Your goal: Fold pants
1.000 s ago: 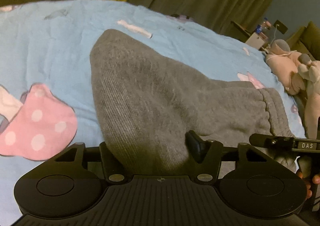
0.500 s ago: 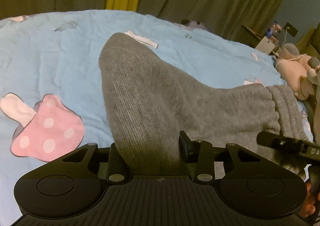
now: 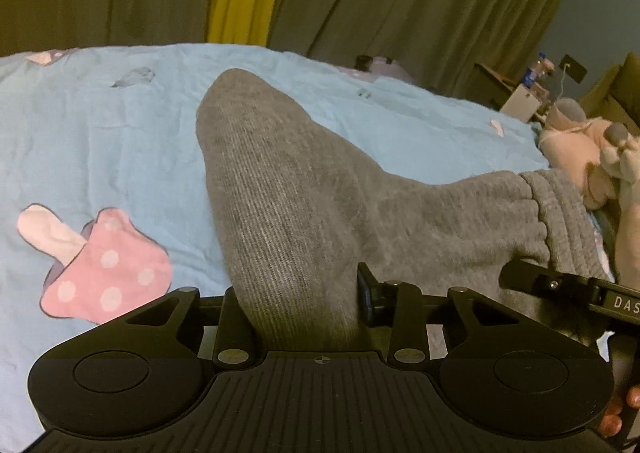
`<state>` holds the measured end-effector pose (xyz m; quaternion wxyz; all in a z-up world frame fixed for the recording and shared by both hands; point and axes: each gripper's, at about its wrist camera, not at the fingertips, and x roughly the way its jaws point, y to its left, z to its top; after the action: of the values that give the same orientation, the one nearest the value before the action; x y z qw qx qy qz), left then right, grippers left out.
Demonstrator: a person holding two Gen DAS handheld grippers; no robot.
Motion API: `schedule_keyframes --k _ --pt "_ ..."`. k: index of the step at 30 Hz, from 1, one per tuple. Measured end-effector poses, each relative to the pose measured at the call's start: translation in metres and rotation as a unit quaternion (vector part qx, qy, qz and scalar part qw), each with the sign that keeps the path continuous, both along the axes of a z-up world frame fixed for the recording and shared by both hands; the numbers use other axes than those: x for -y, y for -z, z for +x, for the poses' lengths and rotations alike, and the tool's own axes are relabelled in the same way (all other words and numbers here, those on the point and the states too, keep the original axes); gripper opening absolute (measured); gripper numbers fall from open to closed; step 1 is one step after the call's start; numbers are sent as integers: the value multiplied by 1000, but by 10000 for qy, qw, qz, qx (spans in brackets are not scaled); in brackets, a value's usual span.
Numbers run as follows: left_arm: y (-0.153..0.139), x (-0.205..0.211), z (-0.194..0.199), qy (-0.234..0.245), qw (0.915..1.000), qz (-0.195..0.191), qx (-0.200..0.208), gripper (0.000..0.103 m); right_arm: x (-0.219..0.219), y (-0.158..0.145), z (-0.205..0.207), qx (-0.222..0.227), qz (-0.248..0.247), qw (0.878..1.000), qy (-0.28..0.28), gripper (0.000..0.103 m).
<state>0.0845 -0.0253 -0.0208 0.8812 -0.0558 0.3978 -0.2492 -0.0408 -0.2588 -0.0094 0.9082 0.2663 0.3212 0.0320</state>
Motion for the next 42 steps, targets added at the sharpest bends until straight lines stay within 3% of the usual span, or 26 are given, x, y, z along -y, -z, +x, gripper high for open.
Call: schedule_keyframes --k 10,20,26,28,30,32,35,40,42 --pt "-34 20 36 34 9988 266 421 37 14 -16 36 312 27 9994 157 62" --pt "-14 43 72 -35 9992 383 105 37 13 -5 69 98 -369 9989 255 62" --pt "-10 48 84 -71 9992 381 126 39 7 -4 73 130 -519 9981 319 62" --pt "-4 49 88 -207 9985 486 121 51 5 -1 73 95 -601 9976 344 67" --pt "2 46 86 -487 9957 765 172 79 3 6 74 -175 -745 9962 406 80" --pt "7 36 80 -771 9905 1120 227 96 7 9 71 -526 -1048 9907 696 95" --pt "11 12 55 -1197 9838 1252 462 97 11 3 46 -477 -1833 9715 1424 99" --pt "20 -14 16 -1441 9848 931 285 101 -7 -1 12 -309 -1342 9866 870 99" --pt "28 -13 11 -1302 9860 1034 97 101 -23 4 6 -368 -1727 9811 785 99"
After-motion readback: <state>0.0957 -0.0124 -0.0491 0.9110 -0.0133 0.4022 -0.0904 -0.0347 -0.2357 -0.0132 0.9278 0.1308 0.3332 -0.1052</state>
